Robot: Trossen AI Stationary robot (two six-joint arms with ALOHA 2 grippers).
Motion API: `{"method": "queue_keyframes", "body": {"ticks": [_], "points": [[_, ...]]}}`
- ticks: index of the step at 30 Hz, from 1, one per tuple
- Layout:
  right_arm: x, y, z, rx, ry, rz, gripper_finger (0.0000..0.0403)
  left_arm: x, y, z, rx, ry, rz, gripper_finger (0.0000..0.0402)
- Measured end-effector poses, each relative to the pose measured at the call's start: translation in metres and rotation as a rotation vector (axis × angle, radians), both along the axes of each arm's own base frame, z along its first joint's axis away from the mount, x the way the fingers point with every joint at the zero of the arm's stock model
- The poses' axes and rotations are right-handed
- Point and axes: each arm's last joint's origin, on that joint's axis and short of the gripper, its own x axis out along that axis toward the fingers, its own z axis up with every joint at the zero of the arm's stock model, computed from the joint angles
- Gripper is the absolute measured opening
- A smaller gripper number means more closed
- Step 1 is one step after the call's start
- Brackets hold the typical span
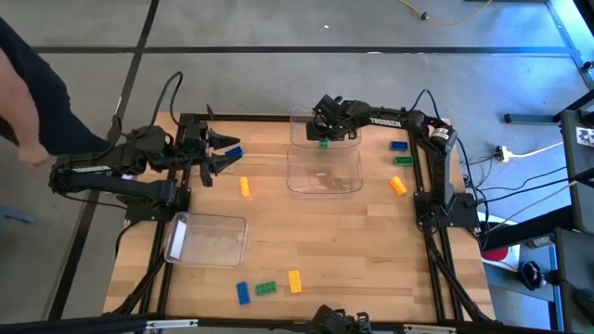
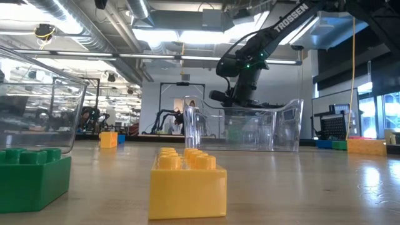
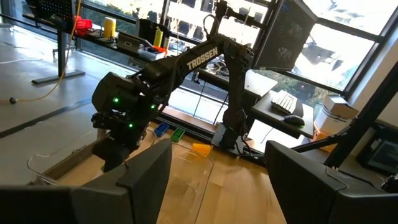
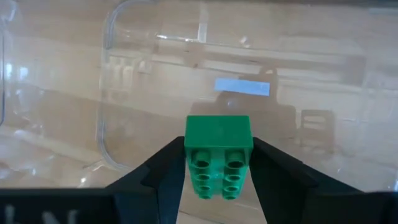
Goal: Sort & place blocks by color
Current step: Put the top left green game piece into the top transparent bin, then put the top right yellow game piece into the center transparent bin
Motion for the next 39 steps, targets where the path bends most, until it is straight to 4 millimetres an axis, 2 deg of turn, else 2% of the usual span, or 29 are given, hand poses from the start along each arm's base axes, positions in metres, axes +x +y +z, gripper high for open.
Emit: {"method": "queue_keyframes", "body": {"ticks": [32,36,39], "points": [[0.0046,-0.0016,0.0024,-0.06,-0.026,0.068,0.0175,0.0,0.0,0.0,0.001,0.0,0.0,0.025],[0.0044,-0.002,0.0024,-0.077,-0.014,0.058,0.0193,0.0001,0.0,0.0,0.001,0.001,0.0,0.025],[0.0046,-0.0017,0.0025,-0.079,-0.013,0.058,0.0228,0.0,0.0,0.0,0.001,0.0,0.0,0.025]]}}
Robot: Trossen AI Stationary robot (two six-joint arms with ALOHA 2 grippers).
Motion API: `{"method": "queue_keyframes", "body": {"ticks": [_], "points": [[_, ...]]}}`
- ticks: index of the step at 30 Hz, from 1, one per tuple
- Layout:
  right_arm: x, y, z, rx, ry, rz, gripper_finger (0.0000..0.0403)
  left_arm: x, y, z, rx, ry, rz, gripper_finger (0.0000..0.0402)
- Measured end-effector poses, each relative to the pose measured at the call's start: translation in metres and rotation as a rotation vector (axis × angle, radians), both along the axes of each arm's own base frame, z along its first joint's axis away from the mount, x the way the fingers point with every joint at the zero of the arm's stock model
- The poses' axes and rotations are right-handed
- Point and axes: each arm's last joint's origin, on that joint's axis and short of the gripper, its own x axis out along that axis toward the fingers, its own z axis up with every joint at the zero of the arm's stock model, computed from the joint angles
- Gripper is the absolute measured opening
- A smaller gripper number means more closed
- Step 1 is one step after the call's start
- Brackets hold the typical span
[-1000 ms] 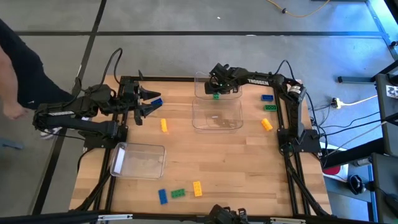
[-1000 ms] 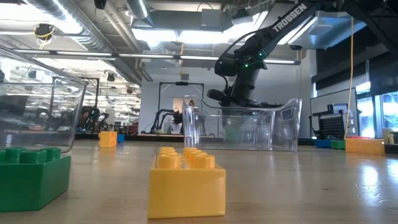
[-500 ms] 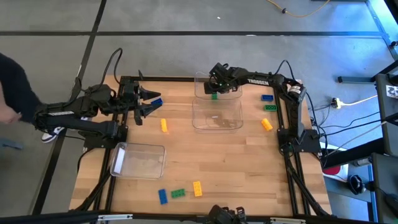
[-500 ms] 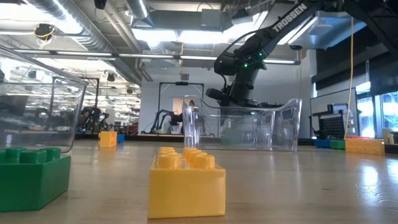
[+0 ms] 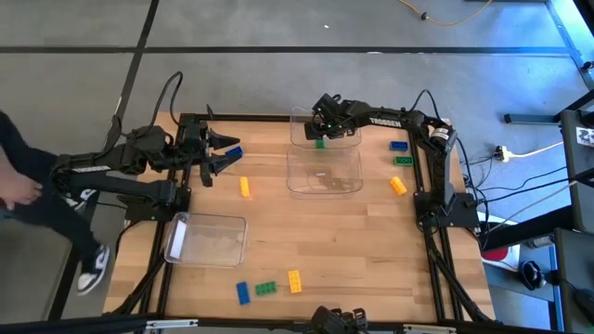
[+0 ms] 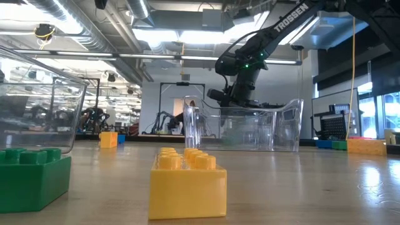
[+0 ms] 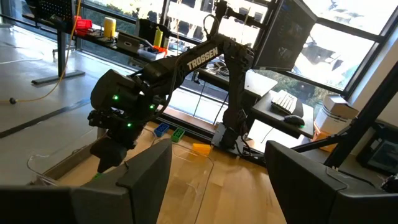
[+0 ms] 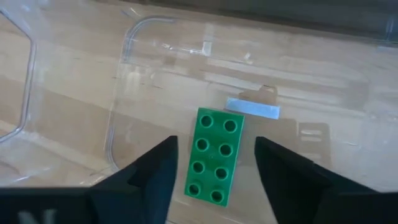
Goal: Sort & place blocks by color
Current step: Put the top right yellow game piece into the center transparent bin
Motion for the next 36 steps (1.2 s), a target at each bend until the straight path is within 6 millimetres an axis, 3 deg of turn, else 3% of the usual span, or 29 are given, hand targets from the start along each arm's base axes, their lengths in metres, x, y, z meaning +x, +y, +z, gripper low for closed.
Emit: {"method": "queue_keyframes", "body": {"ticks": [5,10,14,18,23,28,36], "points": [[0.001,-0.001,0.002,-0.013,-0.017,0.003,0.0295,0.0,0.0,0.0,0.0,0.0,0.0,0.025],[0.007,-0.004,0.015,-0.024,-0.077,0.141,0.0309,0.0,0.0,0.0,0.0,0.0,0.0,0.025],[0.011,0.009,0.05,-0.113,-0.138,0.348,0.0309,0.0,0.0,0.0,0.0,0.001,0.0,0.025],[0.005,0.049,0.088,-0.221,-0.18,0.54,0.031,0.0,0.0,-0.001,0.0,0.009,0.0,0.025],[-0.021,0.103,0.114,-0.317,-0.256,0.669,0.031,0.0,0.0,-0.003,-0.002,0.032,0.001,0.025],[-0.061,0.15,0.113,-0.366,-0.428,0.666,0.031,0.0,0.001,-0.004,-0.003,0.039,0.023,0.025],[-0.118,0.183,0.123,-0.348,-0.769,0.559,0.031,0.0,0.002,-0.004,-0.002,0.04,0.053,0.025]]}}
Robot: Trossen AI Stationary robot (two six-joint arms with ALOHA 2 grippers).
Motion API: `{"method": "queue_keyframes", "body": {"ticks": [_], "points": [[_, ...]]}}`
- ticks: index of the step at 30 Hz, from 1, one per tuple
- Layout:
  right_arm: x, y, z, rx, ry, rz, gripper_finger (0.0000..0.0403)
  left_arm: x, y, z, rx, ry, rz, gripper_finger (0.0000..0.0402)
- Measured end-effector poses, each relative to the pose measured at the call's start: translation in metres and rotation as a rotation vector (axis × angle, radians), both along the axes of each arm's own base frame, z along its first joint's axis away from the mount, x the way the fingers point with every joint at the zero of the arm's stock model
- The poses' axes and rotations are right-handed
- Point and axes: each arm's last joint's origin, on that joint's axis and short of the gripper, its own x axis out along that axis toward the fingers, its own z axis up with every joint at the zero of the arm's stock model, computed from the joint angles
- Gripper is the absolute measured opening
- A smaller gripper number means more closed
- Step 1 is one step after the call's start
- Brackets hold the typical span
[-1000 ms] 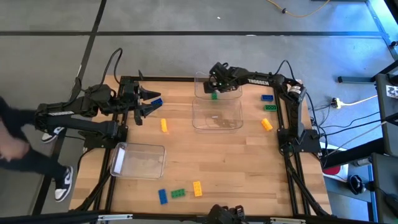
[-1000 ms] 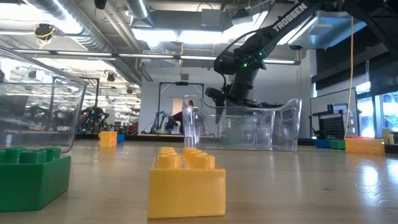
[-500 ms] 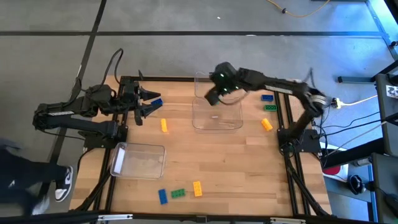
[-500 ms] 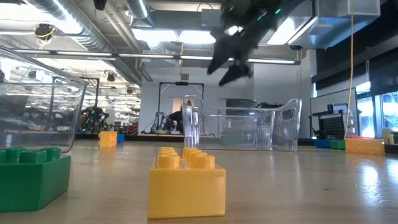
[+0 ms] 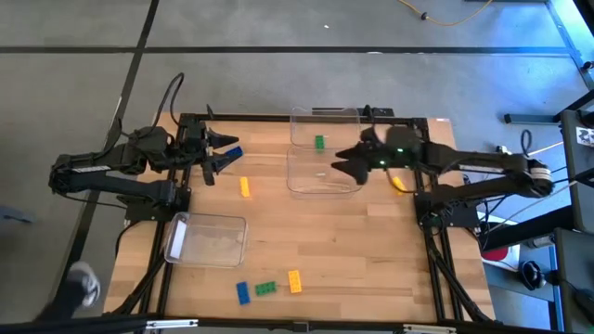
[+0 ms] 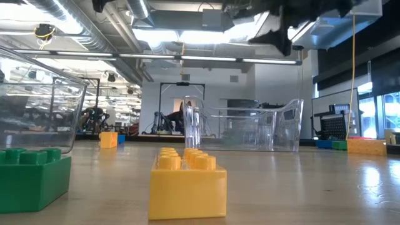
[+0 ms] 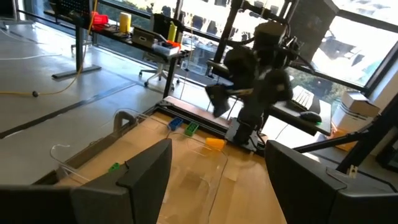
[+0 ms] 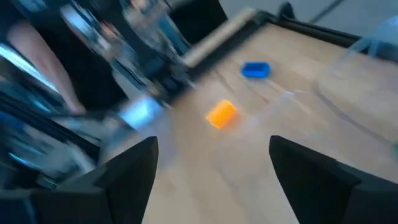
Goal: Sort & place blocks by color
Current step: Put the top right yellow game piece into the center transparent bin
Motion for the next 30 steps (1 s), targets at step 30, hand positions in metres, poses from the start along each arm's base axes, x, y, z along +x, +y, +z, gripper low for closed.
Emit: {"method": "queue_keyframes", "body": {"ticks": [30], "points": [[-0.008,0.03,0.028,-0.294,-0.202,0.139,0.031,0.0,0.0,0.0,0.001,-0.001,0.001,0.025]]}}
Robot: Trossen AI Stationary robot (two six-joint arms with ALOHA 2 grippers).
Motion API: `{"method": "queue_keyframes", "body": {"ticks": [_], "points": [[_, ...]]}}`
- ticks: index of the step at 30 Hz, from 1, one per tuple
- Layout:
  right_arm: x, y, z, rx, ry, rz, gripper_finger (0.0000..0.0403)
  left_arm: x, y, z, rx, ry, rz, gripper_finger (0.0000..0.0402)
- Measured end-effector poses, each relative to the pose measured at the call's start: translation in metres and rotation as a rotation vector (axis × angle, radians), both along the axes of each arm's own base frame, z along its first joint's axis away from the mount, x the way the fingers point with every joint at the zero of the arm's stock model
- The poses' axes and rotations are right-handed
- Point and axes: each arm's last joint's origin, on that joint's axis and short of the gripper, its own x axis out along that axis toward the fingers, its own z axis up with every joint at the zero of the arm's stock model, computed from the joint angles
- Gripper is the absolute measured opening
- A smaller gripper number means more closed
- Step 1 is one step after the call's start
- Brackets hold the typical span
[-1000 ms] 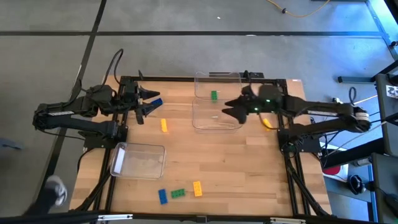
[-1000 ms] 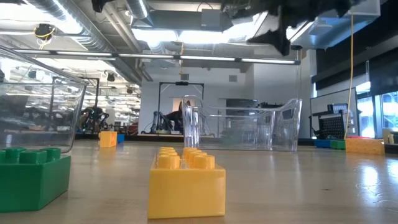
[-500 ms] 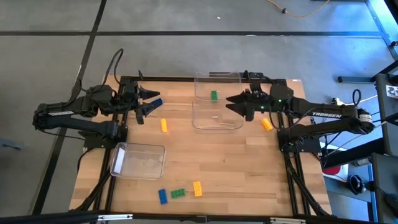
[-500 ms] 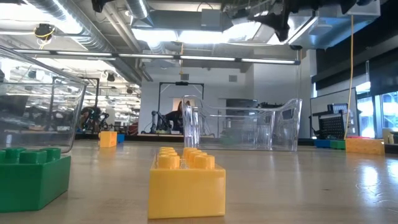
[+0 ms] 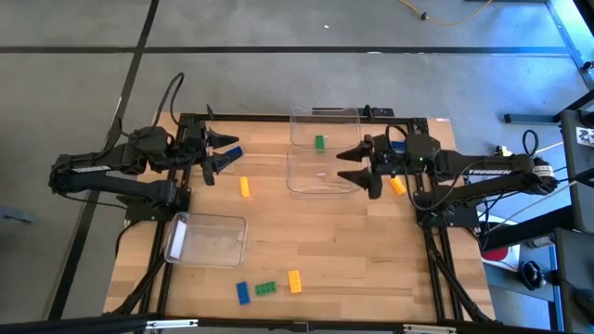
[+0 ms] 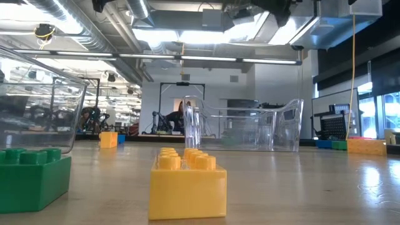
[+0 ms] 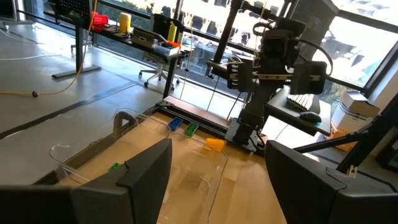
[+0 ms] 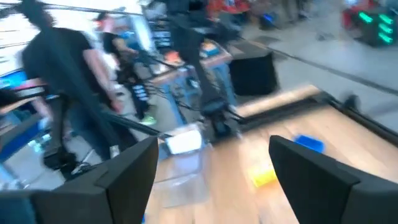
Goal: Sort & place blocks by color
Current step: Put the top right yellow game piece into the center transparent bin
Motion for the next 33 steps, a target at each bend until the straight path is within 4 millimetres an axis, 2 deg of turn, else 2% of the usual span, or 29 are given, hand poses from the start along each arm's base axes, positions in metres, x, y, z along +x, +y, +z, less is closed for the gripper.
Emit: {"method": "queue_keyframes", "body": {"ticks": [2,6,11,16,22,25,33], "points": [[-0.003,-0.004,0.005,0.061,0.109,-0.087,0.031,0.0,0.0,0.0,0.0,0.0,0.0,0.025],[-0.024,-0.015,0.01,0.192,0.456,-0.342,0.031,0.0,0.0,0.0,0.0,0.0,0.0,0.025],[-0.052,-0.021,0.002,0.352,0.802,-0.609,0.031,0.0,0.0,0.0,0.0,0.0,0.001,0.025],[-0.068,-0.023,-0.034,0.551,1.11,-0.701,0.031,0.0,0.0,0.0,0.005,0.001,0.001,0.025],[-0.069,-0.031,-0.086,0.663,1.314,-0.728,0.031,0.0,0.0,0.0,0.025,0.008,0.017,0.025],[-0.071,-0.036,-0.107,0.694,1.38,-0.761,0.0307,0.0,0.001,0.0,0.024,0.008,0.026,0.025],[-0.068,-0.05,-0.15,0.691,1.388,-0.815,0.0268,0.0,0.001,0.0,0.024,0.007,0.026,0.025]]}}
